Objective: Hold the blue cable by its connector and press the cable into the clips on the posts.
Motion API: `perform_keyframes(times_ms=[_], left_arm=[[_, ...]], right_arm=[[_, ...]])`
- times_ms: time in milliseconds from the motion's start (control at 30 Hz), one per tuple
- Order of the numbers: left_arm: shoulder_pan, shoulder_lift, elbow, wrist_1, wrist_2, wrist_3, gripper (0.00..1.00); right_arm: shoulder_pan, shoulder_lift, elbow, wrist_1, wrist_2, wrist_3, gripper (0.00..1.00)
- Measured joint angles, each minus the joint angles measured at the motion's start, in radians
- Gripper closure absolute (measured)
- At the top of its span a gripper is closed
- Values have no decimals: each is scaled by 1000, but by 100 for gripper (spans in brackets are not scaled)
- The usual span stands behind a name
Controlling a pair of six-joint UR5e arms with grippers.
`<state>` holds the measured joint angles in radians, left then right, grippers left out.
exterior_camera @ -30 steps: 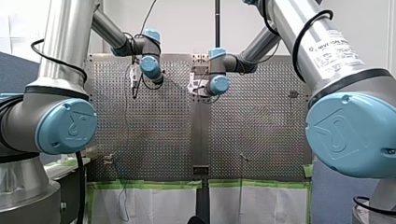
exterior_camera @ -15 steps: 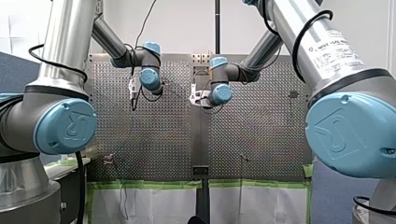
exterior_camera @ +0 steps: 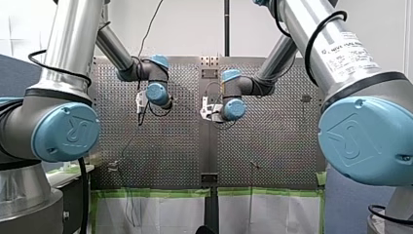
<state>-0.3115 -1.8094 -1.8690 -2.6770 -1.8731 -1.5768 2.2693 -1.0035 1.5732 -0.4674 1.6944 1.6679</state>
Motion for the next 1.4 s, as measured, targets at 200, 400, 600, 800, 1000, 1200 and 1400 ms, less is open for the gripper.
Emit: perform_keyframes(times_ms=[200, 400, 600, 800, 1000, 1200, 1400], left_arm=[[-24, -53, -31, 54, -15, 11, 100], [-42, -88, -76, 104, -31, 12, 100], [-52, -96, -108, 151, -33, 13, 100], [-71, -133, -116, 192, -33, 31, 100], [-113, -184, -117, 237, -56, 13, 100], [-160, -225, -117, 280, -99, 2, 100], [-190, -235, -117, 295, -115, -3, 100]], right_arm=[[-2, 1, 51, -51, 12, -2, 100], [-1, 2, 100, -100, 15, 6, 100], [-3, 4, 153, -152, 23, 14, 100], [-4, 5, 204, -203, 37, 21, 100], [-8, 20, 255, -255, 58, 15, 100], [-14, 66, 308, -308, 82, 15, 100], [-27, 116, 359, -359, 96, 16, 100]])
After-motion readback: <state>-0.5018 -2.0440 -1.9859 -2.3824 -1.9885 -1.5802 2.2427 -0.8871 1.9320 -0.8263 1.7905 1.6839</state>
